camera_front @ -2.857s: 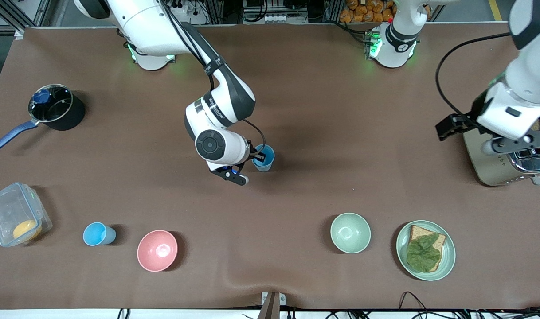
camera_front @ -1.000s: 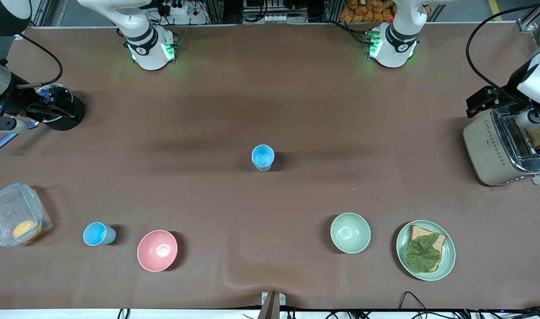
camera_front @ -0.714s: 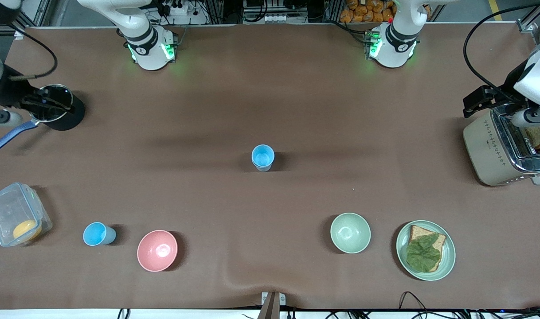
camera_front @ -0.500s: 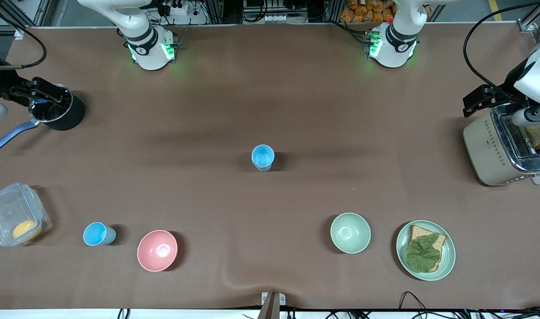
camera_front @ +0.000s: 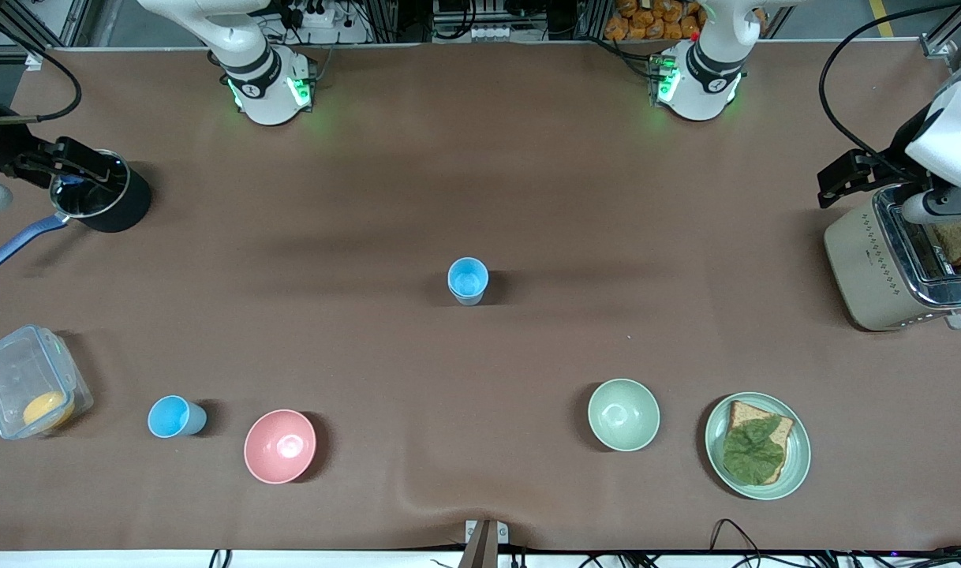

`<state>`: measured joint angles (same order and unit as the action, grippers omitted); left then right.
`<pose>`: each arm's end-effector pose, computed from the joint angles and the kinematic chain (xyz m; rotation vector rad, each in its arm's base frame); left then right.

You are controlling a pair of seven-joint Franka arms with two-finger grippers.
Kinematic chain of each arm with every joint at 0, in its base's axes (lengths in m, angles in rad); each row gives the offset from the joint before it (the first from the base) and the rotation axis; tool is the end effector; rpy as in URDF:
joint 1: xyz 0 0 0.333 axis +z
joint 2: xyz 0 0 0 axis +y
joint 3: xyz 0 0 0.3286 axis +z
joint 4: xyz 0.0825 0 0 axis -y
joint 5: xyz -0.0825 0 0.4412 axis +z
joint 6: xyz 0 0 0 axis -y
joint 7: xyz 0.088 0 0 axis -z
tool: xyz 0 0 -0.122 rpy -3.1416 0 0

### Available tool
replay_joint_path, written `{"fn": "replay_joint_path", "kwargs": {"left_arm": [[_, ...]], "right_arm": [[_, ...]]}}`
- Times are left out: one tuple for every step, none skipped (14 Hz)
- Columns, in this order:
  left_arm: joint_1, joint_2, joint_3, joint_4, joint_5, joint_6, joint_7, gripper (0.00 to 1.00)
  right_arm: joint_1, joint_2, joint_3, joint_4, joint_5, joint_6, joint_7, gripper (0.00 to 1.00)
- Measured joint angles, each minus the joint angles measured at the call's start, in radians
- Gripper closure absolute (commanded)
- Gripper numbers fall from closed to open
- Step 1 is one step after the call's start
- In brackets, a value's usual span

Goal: Stack blue cups with both arms

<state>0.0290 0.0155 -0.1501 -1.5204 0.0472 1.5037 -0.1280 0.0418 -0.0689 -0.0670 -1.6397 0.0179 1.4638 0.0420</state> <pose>0.6060 -0.0670 0.6336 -3.0928 -0.0144 0.0405 0.5752 -0.0134 0.6182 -3.1139 0.1025 0.1674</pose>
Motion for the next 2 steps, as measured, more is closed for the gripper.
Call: {"fn": "replay_joint_path", "kwargs": {"left_arm": [[0.0,0.0,0.0,0.0,0.0,0.0,0.0,0.0],[0.0,0.0,-0.001,0.0,0.0,0.0,0.0,0.0]], "right_arm": [[0.0,0.0,0.0,0.0,0.0,-0.001,0.0,0.0],[0.0,0.0,0.0,0.0,0.0,-0.003,0.001,0.0]]}}
